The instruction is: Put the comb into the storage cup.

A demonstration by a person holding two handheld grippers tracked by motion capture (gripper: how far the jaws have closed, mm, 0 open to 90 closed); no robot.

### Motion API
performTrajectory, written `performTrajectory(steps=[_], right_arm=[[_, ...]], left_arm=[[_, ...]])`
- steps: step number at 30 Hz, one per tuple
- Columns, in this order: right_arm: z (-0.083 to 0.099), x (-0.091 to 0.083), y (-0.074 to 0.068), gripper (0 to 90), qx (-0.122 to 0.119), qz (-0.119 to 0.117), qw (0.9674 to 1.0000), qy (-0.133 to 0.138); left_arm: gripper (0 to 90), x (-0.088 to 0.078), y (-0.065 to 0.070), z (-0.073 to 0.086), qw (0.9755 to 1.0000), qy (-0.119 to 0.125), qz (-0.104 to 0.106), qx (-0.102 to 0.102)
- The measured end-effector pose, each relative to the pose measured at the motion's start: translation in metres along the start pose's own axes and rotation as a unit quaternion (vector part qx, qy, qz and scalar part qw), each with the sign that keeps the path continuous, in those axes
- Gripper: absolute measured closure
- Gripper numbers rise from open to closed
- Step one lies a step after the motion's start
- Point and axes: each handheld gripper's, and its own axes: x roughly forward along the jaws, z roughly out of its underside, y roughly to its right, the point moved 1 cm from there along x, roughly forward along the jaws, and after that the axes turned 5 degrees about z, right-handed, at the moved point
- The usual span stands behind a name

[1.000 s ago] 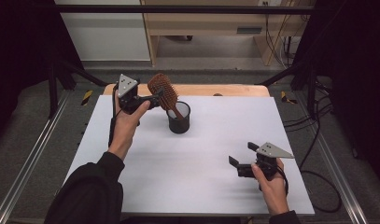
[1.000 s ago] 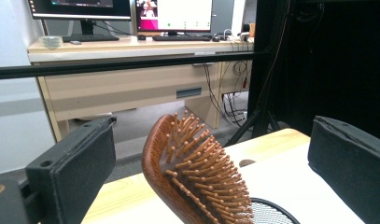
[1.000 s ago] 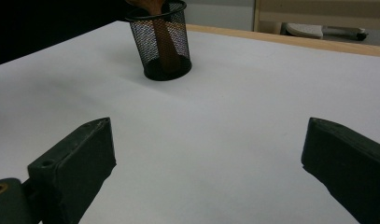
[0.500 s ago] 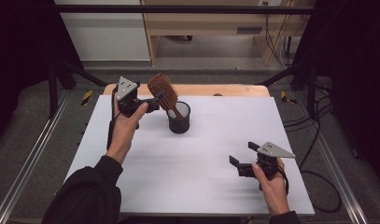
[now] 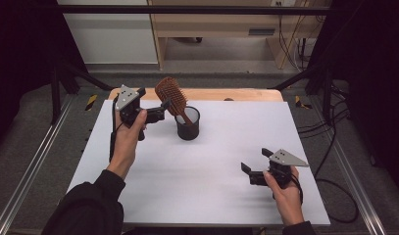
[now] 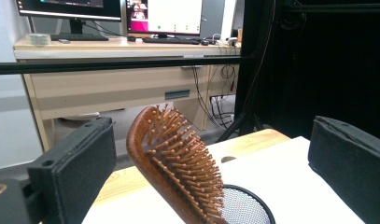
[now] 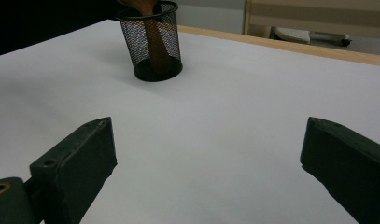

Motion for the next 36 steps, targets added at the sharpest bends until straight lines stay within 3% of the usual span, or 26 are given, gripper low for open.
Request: performTrajectory(steps=[8,23,29,36], right_arm=[[-0.001,0.000,-0.002,4.6,-0.015,0.010,0.9998,0.006],[0.000,0.002,-0.003,4.8,-0.013,0.003,0.9999,-0.001],[0.000,0.002,-0.004,5.7,-0.019,0.004,0.9998,-0.003],[0.001,0.002,-0.002,6.5,-0.010,0.001,0.9999,-0.001]], left_arm=[[1.4,-0.009,-0.003,-0.002,0.9999,0.012,-0.001,-0.002],[0.9,-0.028,0.001,-0.010,0.9994,0.033,0.005,-0.004],[0.9,-0.036,0.005,-0.011,0.9991,0.042,0.001,0.010],[0.7,-0.047,0.005,-0.007,0.9990,0.045,0.004,0.004]])
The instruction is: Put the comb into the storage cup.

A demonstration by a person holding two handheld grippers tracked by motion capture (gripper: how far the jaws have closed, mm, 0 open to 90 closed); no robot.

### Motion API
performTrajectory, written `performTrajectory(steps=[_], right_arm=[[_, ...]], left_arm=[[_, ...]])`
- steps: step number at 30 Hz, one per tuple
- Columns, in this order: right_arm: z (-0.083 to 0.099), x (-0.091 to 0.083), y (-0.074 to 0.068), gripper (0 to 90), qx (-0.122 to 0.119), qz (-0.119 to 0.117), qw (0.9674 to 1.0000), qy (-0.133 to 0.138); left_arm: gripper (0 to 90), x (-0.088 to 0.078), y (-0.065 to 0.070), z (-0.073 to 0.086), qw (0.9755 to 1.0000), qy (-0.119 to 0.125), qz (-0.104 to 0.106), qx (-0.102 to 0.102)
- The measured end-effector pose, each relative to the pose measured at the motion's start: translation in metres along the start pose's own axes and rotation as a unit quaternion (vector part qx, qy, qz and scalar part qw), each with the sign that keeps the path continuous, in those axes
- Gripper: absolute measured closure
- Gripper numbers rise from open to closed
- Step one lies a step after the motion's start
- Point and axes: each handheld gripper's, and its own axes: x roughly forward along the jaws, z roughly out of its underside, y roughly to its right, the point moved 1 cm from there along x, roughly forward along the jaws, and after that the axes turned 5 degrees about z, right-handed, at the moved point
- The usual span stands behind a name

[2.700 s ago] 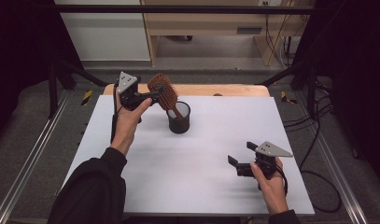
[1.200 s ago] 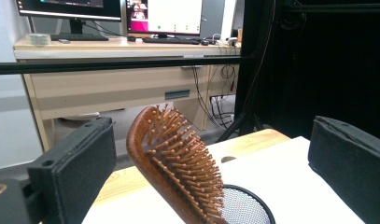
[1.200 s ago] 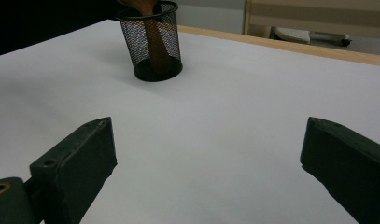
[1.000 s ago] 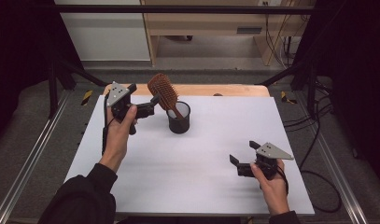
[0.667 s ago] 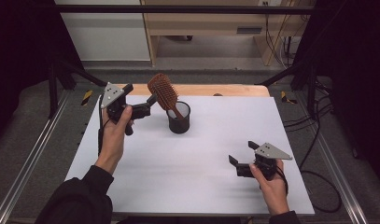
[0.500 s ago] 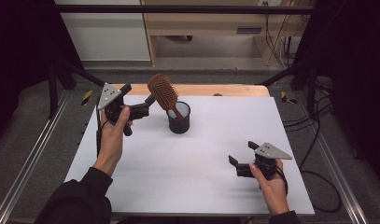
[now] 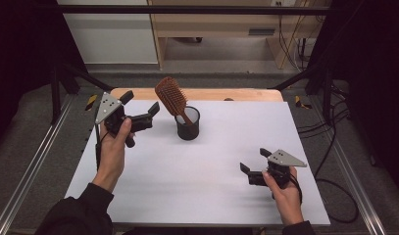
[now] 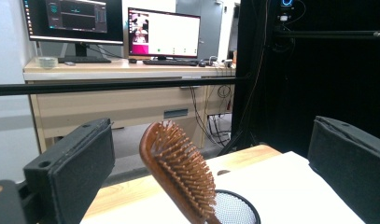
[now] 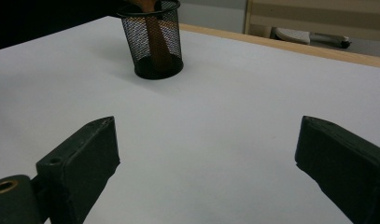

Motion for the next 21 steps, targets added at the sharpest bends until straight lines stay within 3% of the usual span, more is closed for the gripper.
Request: performTrajectory(steps=[5,17,21], right_arm=[[0.000,-0.001,0.000,6.2,0.000,-0.003,1.0000,0.000],[0.000,0.001,0.000,5.5,0.007,-0.002,1.0000,0.003],[0.000,0.000,0.001,5.1,0.008,0.002,1.0000,0.004]], left_arm=[[0.6,-0.011,-0.004,0.005,1.0000,0.003,-0.003,-0.005],[0.7,-0.038,-0.009,0.012,0.9995,0.001,-0.020,0.024],[0.7,-0.045,-0.011,0.011,0.9996,0.009,-0.020,0.017]])
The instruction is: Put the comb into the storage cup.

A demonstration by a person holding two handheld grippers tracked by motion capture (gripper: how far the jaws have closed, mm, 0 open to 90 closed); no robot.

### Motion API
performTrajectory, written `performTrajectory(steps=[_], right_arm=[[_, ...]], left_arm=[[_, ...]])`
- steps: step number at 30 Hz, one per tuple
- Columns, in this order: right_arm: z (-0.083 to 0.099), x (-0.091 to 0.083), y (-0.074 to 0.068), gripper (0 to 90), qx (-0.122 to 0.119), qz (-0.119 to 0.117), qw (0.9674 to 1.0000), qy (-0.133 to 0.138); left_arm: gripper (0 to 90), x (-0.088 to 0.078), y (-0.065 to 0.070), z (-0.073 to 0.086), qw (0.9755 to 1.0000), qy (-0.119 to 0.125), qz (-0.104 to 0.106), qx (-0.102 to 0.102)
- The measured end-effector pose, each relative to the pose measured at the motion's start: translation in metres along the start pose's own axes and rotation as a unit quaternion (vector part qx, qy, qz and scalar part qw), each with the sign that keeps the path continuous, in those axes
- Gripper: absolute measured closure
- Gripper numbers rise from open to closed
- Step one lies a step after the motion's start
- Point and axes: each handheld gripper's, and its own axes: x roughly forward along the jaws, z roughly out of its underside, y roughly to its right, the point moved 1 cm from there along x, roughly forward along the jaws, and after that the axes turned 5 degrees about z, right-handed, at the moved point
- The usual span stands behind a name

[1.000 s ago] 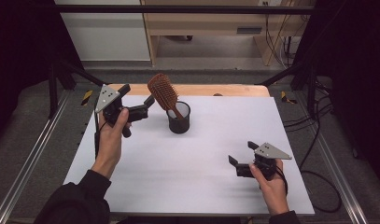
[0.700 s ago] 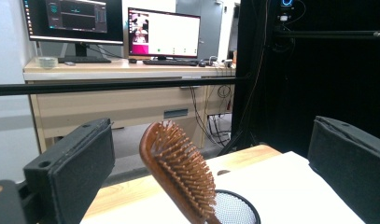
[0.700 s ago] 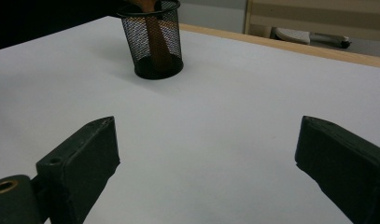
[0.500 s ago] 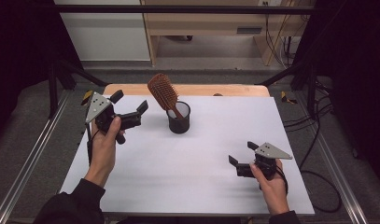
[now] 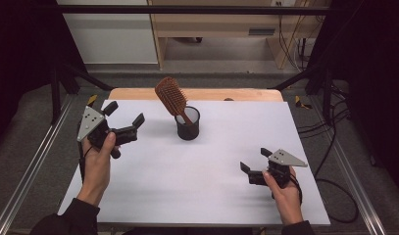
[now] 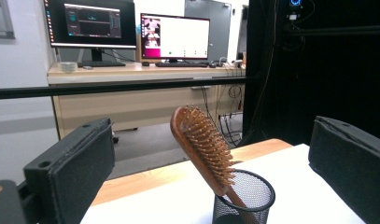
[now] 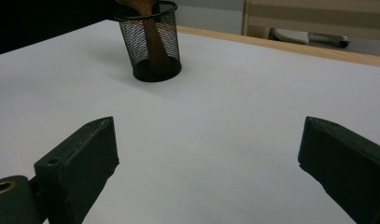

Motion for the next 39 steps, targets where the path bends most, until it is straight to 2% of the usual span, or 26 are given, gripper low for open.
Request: performTrajectory(steps=[8,11,13,16,20,28,33,39], right_arm=[[0.000,0.000,0.000,4.6,-0.004,0.007,1.0000,0.002],[0.000,0.000,0.001,4.3,0.004,0.005,1.0000,0.005],[0.001,-0.001,0.002,4.5,0.003,0.010,0.9999,0.004],[-0.001,-0.004,0.004,5.3,0.002,0.034,0.9993,0.018],[-0.001,-0.008,0.008,4.7,0.010,0.045,0.9986,0.027],[0.000,-0.007,0.008,4.4,-0.003,0.049,0.9984,0.028],[0.001,-0.006,0.007,4.4,-0.014,0.054,0.9981,0.027],[0.002,-0.005,0.006,4.4,-0.019,0.051,0.9982,0.026]], left_arm=[[0.5,-0.012,-0.006,0.007,1.0000,0.000,-0.008,-0.005],[0.4,-0.016,-0.009,0.010,0.9999,-0.003,-0.015,0.000],[0.4,-0.019,-0.011,0.013,0.9999,-0.002,-0.017,-0.002],[0.4,-0.024,-0.014,0.014,0.9997,0.000,-0.023,-0.005],[0.5,-0.028,-0.016,0.013,0.9997,0.001,-0.023,-0.002],[0.5,-0.042,-0.020,0.010,0.9996,0.008,-0.026,0.002],[0.7,-0.049,-0.026,0.012,0.9994,0.012,-0.030,-0.010],[0.8,-0.057,-0.029,0.015,0.9993,0.015,-0.032,-0.010]])
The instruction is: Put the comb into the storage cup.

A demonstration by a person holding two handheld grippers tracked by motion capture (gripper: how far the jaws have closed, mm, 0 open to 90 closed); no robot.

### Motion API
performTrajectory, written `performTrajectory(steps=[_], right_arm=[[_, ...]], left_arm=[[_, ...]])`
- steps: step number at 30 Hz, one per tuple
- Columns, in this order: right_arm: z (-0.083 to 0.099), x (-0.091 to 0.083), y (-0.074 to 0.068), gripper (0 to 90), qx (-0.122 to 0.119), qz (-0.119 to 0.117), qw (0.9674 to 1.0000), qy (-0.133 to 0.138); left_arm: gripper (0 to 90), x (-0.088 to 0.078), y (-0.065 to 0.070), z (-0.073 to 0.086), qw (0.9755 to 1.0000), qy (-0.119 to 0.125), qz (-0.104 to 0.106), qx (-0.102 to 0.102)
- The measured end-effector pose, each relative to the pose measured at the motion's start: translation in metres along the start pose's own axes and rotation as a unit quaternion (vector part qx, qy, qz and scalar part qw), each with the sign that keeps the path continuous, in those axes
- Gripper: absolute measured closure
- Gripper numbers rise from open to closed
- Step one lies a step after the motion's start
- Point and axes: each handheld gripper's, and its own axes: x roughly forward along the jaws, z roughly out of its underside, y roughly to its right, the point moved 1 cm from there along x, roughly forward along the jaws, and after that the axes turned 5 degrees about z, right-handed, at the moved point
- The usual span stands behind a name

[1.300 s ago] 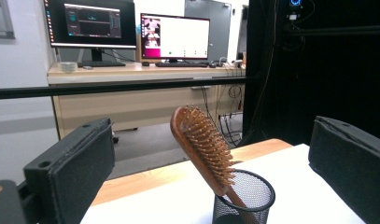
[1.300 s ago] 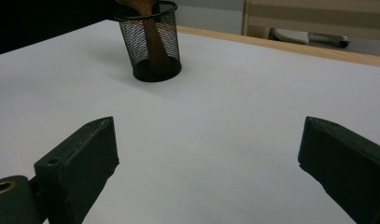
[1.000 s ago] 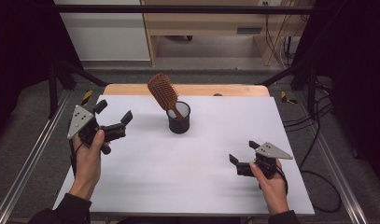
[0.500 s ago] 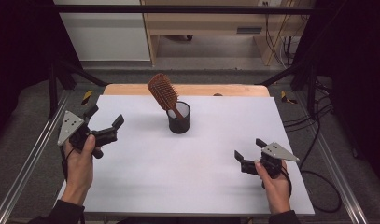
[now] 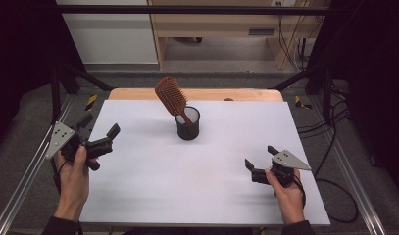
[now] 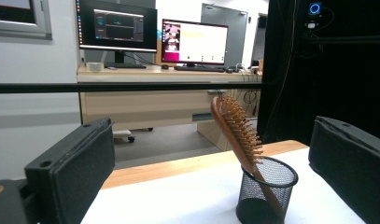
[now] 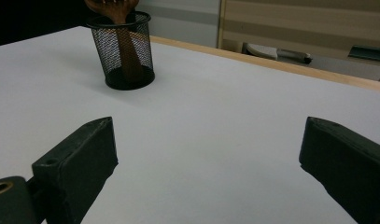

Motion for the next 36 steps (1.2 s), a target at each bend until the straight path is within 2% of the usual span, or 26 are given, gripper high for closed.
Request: performTrajectory(steps=[11,14,28,36], right_arm=[[0.000,-0.001,-0.001,4.3,0.000,-0.004,0.9999,0.011],[0.000,-0.001,-0.001,4.4,-0.002,-0.005,0.9999,0.012],[-0.001,-0.004,-0.001,4.3,-0.004,-0.006,0.9997,0.024],[-0.001,-0.005,-0.001,4.2,-0.002,-0.007,0.9996,0.027]], left_arm=[[0.8,-0.010,-0.001,0.006,0.9998,-0.007,0.001,0.018],[0.8,-0.014,-0.002,0.007,0.9998,-0.008,0.003,0.017],[0.8,-0.032,-0.014,0.017,0.9997,-0.010,-0.015,0.018],[0.8,-0.038,-0.014,0.024,0.9997,-0.014,-0.014,0.013]])
